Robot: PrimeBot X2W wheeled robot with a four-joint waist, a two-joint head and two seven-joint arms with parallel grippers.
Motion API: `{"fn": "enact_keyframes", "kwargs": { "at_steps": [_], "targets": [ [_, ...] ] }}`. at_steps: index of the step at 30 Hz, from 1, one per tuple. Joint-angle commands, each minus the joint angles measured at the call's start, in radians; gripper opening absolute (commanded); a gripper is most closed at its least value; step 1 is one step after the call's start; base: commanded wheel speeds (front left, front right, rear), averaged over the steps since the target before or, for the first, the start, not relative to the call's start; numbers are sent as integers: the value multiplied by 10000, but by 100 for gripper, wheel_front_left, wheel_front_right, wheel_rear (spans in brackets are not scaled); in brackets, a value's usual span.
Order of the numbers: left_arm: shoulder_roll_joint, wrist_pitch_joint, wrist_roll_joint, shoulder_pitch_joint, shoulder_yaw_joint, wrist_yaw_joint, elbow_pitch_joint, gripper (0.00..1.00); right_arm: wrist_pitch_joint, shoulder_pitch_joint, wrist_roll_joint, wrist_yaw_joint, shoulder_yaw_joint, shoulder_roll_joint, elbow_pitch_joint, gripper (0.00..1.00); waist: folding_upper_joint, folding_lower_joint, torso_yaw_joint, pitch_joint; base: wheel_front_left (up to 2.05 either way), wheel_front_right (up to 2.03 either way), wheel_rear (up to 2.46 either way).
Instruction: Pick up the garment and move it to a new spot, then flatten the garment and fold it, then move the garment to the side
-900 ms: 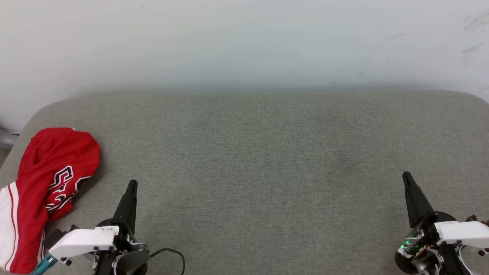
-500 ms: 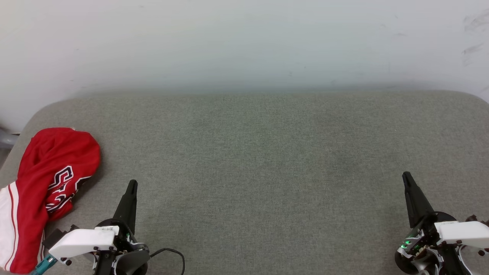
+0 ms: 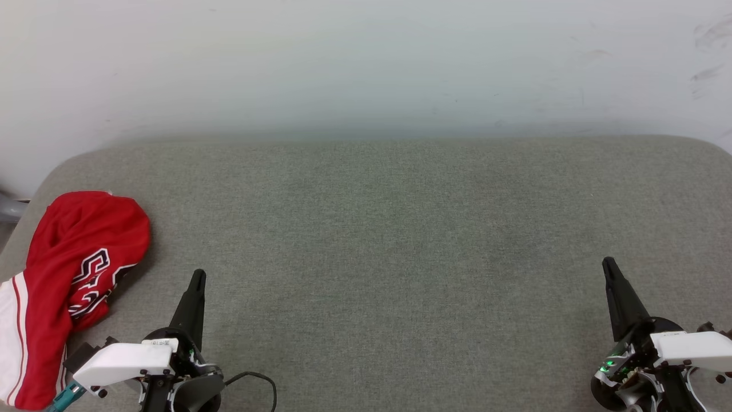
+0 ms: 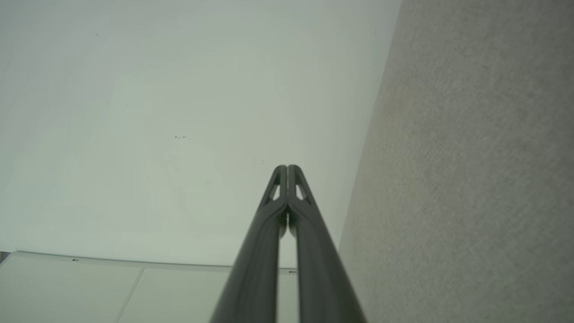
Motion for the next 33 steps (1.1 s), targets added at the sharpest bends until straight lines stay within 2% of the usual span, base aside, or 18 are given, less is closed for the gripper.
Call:
{"fn": "enact_keyframes", "kwargs": {
  "at_steps": [1,5,6,26,30,33],
  "targets": [
    [-23,15,0,-76,17,-25,-7,0,2,-126,41,-3,9,-13,10,0,0,0,0,0,0,0,0],
    [-23,15,0,-76,17,-25,-7,0,2,-126,41,-3,8,-13,10,0,0,0,0,0,0,0,0],
    [-2,-1,0,0,-4,0,8,100,-2,1,-1,0,-1,2,6,100,0,0,0,0,0,0,0],
    [28,-905,491,161,-879,1,-926,100,-901,299,-348,-2,442,0,-910,100,0,0,100,-24,0,0,0],
    [57,-1077,766,210,-994,1,-1144,100,-1073,349,-700,-2,550,-1,-1099,100,0,0,122,-30,0,0,0],
    [146,-1201,1356,237,-1057,1,-1198,100,-1191,395,-1387,-2,634,-1,-1192,100,0,0,138,-35,0,0,0]
  ]
}}
